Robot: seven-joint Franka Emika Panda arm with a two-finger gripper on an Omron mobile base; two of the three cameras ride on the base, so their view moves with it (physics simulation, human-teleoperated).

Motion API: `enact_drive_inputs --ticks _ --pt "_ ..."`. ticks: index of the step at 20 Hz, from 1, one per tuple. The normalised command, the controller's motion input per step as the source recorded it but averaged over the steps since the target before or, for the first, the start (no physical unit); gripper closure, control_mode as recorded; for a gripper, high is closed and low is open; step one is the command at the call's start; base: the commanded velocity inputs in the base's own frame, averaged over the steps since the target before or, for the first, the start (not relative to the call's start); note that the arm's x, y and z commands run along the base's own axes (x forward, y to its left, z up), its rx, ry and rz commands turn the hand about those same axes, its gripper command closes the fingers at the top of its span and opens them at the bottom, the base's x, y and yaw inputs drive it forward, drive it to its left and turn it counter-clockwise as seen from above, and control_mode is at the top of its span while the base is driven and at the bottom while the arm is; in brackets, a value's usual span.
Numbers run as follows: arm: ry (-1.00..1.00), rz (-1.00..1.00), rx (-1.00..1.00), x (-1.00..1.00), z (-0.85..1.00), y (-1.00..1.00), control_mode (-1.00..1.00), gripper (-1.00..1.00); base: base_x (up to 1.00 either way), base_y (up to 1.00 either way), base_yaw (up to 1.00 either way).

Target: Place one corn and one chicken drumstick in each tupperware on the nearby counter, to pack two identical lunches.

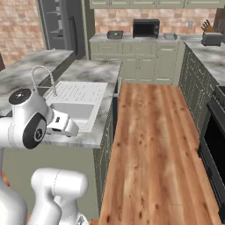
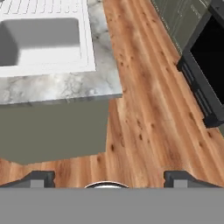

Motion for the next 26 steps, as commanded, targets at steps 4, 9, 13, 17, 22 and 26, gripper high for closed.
enact_drive_inputs --ticks 4,9,13,17,22,26 --pt "0.0 0.0 0.0 0.0 0.0 0.0 1.0 -1.0 0.02 1.0 0.0" --pt "0.0 0.0 0.0 0.0 0.0 0.0 1.0 -1.0 0.09 1.0 -0.01" --pt "0.0 0.0 0.0 0.0 0.0 0.0 1.0 -1.0 0.01 1.0 0.0" --pt "0.0 0.0 0.0 0.0 0.0 0.0 1.0 -1.0 0.0 1.0 0.0" --pt "0.0 0.0 0.0 0.0 0.0 0.0 1.0 -1.0 0.0 1.0 0.0" --pt "0.0 0.0 0.0 0.0 0.0 0.0 1.0 -1.0 0.01 1.0 0.0"
